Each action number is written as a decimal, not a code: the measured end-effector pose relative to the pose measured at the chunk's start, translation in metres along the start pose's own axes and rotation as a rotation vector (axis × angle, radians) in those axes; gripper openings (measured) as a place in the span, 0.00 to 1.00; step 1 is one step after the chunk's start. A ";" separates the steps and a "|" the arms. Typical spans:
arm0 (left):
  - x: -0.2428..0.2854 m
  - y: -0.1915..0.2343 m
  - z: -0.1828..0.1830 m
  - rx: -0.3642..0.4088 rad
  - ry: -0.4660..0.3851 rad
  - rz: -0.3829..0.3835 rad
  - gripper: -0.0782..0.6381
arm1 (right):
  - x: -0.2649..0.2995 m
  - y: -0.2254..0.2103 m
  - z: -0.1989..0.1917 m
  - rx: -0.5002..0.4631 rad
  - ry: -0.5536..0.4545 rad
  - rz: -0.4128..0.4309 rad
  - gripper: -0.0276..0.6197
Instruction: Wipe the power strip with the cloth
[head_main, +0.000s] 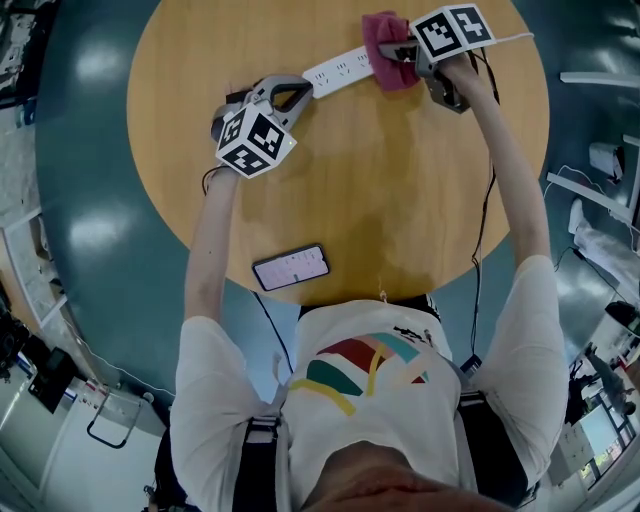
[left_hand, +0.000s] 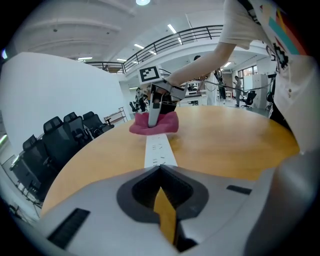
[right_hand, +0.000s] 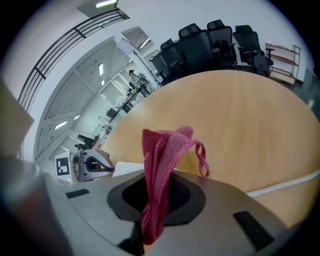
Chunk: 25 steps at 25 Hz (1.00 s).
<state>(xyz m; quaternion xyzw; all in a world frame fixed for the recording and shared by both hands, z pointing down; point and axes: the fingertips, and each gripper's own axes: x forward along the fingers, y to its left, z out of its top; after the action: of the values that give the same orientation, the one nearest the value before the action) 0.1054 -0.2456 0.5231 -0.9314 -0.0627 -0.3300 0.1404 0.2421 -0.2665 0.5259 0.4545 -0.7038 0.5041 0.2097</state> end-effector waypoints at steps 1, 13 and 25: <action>0.000 -0.001 0.000 0.001 -0.001 0.001 0.17 | -0.006 -0.009 0.002 0.012 -0.007 -0.022 0.10; 0.000 -0.002 -0.005 -0.015 0.007 0.006 0.17 | -0.044 0.036 -0.003 -0.302 -0.209 -0.017 0.10; 0.001 0.001 -0.001 -0.004 0.023 0.009 0.17 | 0.052 0.136 -0.087 -1.623 0.051 -0.364 0.10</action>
<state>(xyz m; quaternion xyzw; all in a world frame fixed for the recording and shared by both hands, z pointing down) 0.1063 -0.2466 0.5241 -0.9281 -0.0562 -0.3403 0.1406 0.0857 -0.1998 0.5299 0.2573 -0.7592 -0.1915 0.5663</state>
